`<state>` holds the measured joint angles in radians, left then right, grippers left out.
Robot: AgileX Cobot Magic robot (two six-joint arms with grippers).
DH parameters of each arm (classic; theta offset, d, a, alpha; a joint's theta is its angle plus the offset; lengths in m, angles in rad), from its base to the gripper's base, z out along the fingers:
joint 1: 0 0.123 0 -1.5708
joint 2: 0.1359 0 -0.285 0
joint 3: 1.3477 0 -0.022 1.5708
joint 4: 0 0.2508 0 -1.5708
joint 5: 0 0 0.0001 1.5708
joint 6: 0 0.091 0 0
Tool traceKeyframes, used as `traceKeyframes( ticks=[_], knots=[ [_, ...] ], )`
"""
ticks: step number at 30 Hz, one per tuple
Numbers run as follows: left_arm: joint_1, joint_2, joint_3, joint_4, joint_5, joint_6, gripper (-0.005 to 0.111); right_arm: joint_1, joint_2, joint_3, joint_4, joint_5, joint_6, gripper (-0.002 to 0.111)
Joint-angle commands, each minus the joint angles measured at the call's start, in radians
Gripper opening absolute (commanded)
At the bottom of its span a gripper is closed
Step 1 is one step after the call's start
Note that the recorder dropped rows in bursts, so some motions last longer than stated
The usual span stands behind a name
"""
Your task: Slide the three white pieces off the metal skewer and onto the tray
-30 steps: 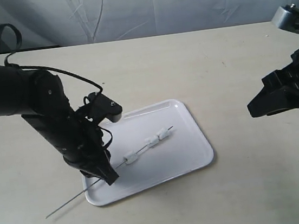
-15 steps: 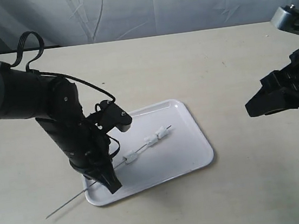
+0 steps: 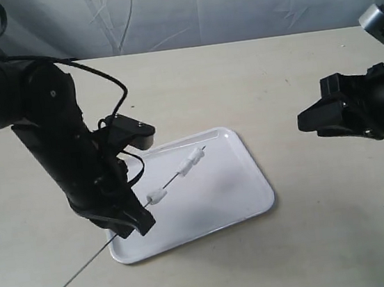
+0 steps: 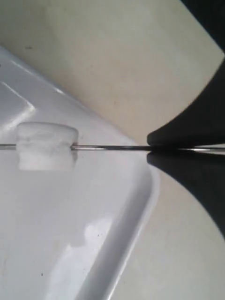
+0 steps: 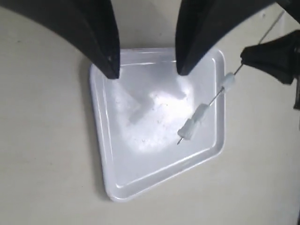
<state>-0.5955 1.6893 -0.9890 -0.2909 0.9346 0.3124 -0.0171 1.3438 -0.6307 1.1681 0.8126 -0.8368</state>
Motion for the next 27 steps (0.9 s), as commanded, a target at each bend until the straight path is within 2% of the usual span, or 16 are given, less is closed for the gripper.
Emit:
traceKeyframes(
  ticks=[1, 6, 14, 17, 21, 24, 27],
  knots=[
    [-0.005, -0.056, 0.027, -0.104, 0.023, -0.033, 0.000, -0.003, 0.000, 0.098, 0.274, -0.027, -0.137, 0.038],
    [-0.005, -0.060, 0.094, -0.147, 0.015, -0.050, 0.000, 0.047, 0.000, 0.202, 0.573, -0.004, -0.290, 0.038],
    [-0.005, -0.060, 0.191, -0.168, -0.064, -0.042, 0.000, 0.251, 0.025, 0.206, 0.576, -0.139, -0.314, 0.038],
    [-0.005, -0.060, 0.238, -0.313, -0.155, -0.012, 0.000, 0.312, 0.049, 0.190, 0.576, -0.191, -0.314, 0.038],
    [-0.005, -0.065, 0.309, -0.698, -0.216, 0.230, 0.000, 0.393, 0.083, 0.146, 0.576, -0.240, -0.268, 0.038],
    [-0.005, -0.077, 0.358, -0.925, -0.226, 0.393, 0.000, 0.451, 0.112, 0.101, 0.576, -0.303, -0.226, 0.038],
    [-0.005, -0.096, 0.391, -1.023, -0.251, 0.459, 0.000, 0.508, 0.158, 0.043, 0.576, -0.340, -0.213, 0.038]
  ],
)
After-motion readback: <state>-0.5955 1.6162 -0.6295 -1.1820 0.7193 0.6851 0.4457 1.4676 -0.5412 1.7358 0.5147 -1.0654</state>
